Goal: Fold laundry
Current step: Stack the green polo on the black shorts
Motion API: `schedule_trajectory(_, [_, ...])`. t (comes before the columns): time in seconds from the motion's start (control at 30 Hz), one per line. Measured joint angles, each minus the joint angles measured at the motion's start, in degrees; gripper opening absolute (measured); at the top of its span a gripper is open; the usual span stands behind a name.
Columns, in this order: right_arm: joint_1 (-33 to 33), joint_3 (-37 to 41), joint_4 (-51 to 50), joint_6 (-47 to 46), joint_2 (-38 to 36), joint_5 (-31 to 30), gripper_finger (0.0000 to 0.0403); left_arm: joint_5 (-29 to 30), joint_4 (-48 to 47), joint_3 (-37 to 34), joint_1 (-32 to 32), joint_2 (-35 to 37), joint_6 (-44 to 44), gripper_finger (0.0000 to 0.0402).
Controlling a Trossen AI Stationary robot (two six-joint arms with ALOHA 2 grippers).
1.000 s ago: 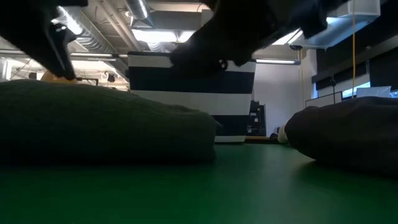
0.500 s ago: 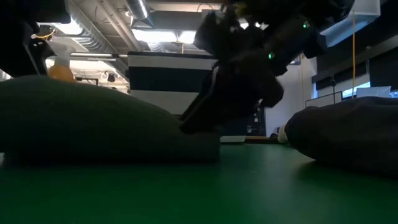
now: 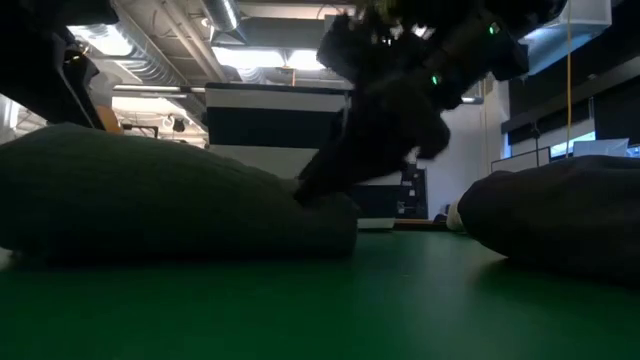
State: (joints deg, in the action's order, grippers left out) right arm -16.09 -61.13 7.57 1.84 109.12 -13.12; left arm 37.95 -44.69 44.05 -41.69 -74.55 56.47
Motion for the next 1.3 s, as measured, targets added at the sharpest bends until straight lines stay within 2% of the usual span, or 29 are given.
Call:
schedule_trajectory(0.27, [-0.01,-0.03,0.04,0.14,-3.36,-0.31,0.033,2.15,-1.33,-0.07,-0.13,5.19,-2.45,0.0165])
schedule_trajectory(0.4, [-0.01,-0.03,0.33,0.36,-4.07,-0.22,0.033,3.93,-0.95,-2.6,-0.09,8.58,-3.01,0.0165])
schedule_trajectory(0.67, [-0.05,-0.03,2.77,0.07,-4.09,7.55,0.033,4.3,8.09,-12.69,1.18,15.92,-1.6,0.0165])
schedule_trajectory(0.87, [-0.08,-0.03,1.23,-0.51,-4.09,8.25,0.033,1.81,9.16,-17.46,3.44,17.34,3.0,0.0165])
schedule_trajectory(1.0, [-0.01,-0.03,-0.41,-1.66,-3.17,8.22,0.033,-1.88,9.26,-19.2,5.54,17.19,6.3,0.0165])
schedule_trajectory(1.3, [-0.01,-0.03,-0.63,-1.66,-0.2,7.04,0.033,-4.2,10.83,-19.37,6.95,17.19,6.16,0.0165])
